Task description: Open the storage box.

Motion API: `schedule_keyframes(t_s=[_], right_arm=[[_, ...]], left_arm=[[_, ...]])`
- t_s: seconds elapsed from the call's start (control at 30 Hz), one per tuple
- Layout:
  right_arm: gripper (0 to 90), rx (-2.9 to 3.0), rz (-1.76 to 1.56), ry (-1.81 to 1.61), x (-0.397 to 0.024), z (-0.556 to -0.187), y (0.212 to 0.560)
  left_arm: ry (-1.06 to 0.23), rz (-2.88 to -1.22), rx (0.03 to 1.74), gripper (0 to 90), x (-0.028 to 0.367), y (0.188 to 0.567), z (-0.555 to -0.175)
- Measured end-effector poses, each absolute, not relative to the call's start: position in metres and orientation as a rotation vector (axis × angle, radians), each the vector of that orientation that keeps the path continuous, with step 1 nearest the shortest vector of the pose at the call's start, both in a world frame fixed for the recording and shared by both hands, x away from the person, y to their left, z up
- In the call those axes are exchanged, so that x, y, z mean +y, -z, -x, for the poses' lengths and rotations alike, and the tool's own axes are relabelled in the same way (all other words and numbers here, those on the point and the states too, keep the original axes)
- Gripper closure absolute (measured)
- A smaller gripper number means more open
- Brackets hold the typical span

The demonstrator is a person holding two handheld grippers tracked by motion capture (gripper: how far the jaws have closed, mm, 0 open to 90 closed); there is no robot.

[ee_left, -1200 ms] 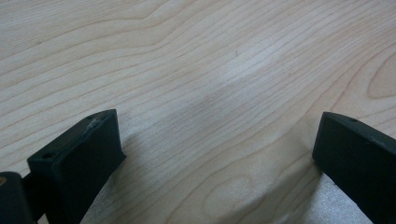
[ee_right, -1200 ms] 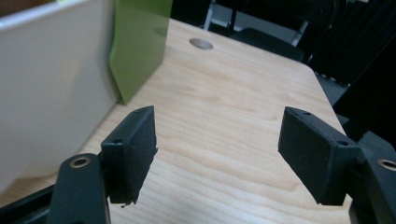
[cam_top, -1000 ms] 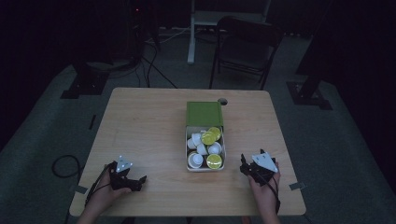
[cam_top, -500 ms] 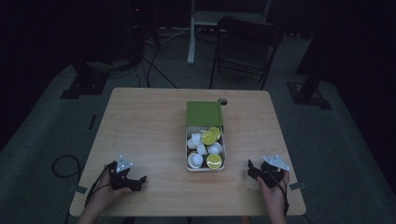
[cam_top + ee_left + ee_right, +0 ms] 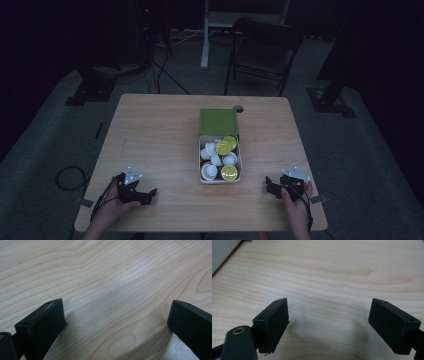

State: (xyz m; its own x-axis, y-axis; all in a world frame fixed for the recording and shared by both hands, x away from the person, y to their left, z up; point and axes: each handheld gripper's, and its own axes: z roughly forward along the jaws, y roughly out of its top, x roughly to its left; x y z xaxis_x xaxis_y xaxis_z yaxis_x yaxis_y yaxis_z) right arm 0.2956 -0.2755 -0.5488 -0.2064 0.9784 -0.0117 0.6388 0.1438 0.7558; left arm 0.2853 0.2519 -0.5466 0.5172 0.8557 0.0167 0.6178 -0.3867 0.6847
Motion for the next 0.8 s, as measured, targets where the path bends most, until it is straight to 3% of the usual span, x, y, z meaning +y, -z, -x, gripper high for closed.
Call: schedule_keyframes(t_s=[0.8], right_arm=[[12.1,1.988,-1.55,-0.86,-0.2786,-0.3024,0.5506]], left_arm=[[-0.497,-2.128,1.215,1.7,0.2508,0.5466,-0.2845]])
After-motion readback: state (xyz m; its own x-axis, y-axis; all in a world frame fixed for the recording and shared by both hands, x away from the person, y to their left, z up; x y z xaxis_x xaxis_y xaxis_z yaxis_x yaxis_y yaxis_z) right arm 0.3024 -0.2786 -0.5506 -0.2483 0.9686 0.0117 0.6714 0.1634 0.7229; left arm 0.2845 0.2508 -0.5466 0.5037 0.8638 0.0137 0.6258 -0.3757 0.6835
